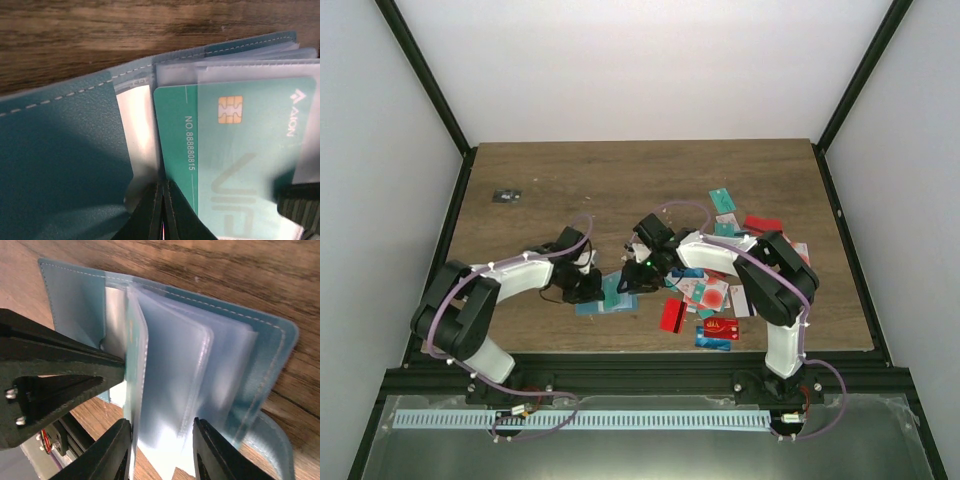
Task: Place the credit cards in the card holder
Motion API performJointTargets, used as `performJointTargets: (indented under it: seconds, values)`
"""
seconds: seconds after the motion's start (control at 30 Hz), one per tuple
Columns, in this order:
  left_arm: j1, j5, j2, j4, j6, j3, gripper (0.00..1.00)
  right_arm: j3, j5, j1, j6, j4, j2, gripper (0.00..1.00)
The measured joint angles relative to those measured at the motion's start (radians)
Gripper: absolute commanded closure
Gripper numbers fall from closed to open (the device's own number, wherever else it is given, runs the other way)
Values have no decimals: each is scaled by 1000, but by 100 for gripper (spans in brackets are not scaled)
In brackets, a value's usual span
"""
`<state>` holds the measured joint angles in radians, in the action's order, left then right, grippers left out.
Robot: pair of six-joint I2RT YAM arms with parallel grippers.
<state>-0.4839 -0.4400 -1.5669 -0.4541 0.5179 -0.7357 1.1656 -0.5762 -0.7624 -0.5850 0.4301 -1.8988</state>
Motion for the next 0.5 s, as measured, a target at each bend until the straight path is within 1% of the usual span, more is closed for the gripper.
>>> performJointTargets:
  seconds: [0.5]
  values:
    - [-14, -21, -46, 16, -17, -37, 96, 22, -55, -14, -3, -14, 1, 64]
